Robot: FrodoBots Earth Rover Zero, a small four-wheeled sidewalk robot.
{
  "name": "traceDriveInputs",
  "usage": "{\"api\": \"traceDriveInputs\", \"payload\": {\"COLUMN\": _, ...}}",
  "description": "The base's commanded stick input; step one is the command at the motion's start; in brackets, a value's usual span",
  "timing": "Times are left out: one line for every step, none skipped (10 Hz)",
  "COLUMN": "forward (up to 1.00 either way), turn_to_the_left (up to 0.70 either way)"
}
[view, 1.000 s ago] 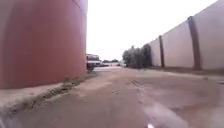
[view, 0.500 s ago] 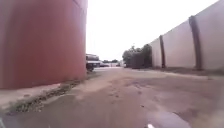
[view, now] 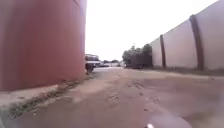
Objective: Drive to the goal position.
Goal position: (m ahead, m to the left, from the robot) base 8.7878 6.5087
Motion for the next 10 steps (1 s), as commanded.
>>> {"api": "traceDriveInputs", "payload": {"forward": 0.3, "turn_to_the_left": 0.0}}
{"api": "traceDriveInputs", "payload": {"forward": 0.3, "turn_to_the_left": 0.0}}
{"api": "traceDriveInputs", "payload": {"forward": 0.3, "turn_to_the_left": 0.0}}
{"api": "traceDriveInputs", "payload": {"forward": 0.3, "turn_to_the_left": 0.0}}
{"api": "traceDriveInputs", "payload": {"forward": 0.3, "turn_to_the_left": 0.0}}
{"api": "traceDriveInputs", "payload": {"forward": 0.3, "turn_to_the_left": 0.0}}
{"api": "traceDriveInputs", "payload": {"forward": 0.3, "turn_to_the_left": 0.0}}
{"api": "traceDriveInputs", "payload": {"forward": 0.3, "turn_to_the_left": 0.0}}
{"api": "traceDriveInputs", "payload": {"forward": 0.3, "turn_to_the_left": 0.0}}
{"api": "traceDriveInputs", "payload": {"forward": 0.3, "turn_to_the_left": 0.0}}
